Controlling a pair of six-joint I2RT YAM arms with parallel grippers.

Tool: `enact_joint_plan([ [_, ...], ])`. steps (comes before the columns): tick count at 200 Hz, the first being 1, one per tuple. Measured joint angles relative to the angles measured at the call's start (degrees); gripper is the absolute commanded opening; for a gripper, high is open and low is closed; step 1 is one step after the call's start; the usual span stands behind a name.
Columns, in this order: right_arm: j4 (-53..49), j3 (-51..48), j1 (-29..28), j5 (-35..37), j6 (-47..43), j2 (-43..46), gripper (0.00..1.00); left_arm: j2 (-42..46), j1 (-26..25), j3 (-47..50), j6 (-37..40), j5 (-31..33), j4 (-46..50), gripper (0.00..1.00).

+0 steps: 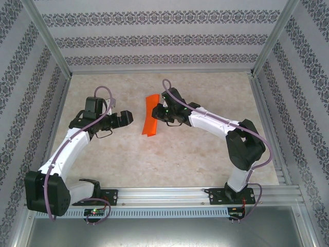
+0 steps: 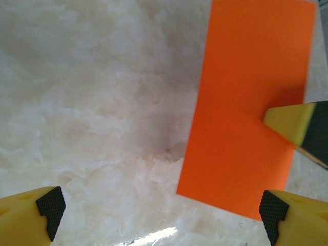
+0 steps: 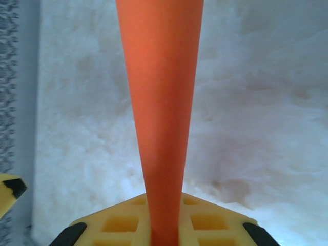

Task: Fold a paper plane with a square sheet of paper (pick it up from the middle)
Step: Fold the square sheet of paper in half at the center of the table.

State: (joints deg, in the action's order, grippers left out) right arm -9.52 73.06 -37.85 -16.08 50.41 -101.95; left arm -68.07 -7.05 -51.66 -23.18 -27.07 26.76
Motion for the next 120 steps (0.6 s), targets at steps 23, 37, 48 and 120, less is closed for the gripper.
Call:
enact_joint_plan([
  [23,5.9,-4.6,1.6,-5.5,2.4,-0.2,0.17,0.0,0.0,-0.3,-1.3,-1.7,0.0,0.99],
  [37,7.8,-6.3,2.2,-7.7,2.7,-0.8,0.17,-0.3,0.0,-0.3,-2.4,-3.3,-0.4,0.96],
  [48,8.4,-7.0,2.8,-9.1,2.6,-1.5,0.17,-1.1,-0.1,-0.2,-3.4,-4.5,-1.2,0.95],
  [120,7.9,-11.4,5.2,-13.3,-1.6,-3.7,0.20,-11.5,-6.1,0.6,-8.1,-7.0,-8.3,0.80],
])
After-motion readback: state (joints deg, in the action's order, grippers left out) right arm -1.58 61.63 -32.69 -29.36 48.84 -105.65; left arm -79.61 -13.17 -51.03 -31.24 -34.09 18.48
